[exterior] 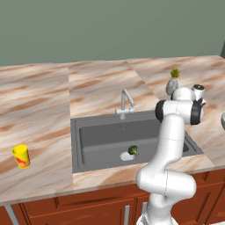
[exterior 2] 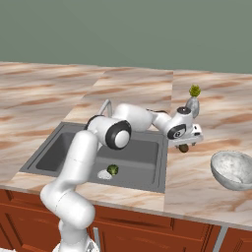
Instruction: Remove the kiwi and broccoli from the sink. Then move the bowl and cup from the counter to the sink for washing.
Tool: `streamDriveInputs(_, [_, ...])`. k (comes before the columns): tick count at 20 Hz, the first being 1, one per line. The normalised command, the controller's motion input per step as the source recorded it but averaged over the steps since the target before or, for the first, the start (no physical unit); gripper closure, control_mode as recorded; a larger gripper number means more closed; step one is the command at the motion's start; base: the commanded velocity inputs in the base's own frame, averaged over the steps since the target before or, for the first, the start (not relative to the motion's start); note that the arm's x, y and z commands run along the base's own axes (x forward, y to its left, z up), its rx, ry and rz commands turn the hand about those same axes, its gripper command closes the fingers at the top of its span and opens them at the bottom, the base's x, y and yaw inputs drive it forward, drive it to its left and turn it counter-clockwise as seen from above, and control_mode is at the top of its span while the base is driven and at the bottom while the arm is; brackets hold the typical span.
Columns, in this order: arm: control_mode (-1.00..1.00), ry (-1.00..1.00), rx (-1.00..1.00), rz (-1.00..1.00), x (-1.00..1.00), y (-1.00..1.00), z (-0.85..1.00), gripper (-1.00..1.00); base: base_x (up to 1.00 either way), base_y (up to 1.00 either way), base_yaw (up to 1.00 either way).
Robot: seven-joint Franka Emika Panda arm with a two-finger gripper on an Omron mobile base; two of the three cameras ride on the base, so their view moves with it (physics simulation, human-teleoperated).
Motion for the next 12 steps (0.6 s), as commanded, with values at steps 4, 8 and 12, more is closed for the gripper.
streamDriveInputs(4, [-1.0, 0.0, 0.0, 0.0, -0.13, 0.0, 0.19, -1.0, 0.0, 0.0, 0.0])
streamDriveInputs(8, [-1.0, 0.0, 0.0, 0.0, -0.15, 0.04, 0.24, -1.0, 0.0, 0.0, 0.0])
streamDriveInputs(12, [-1.0, 0.0, 0.0, 0.0, -0.17, 0.16, 0.21, -1.0, 0.0, 0.0, 0.0])
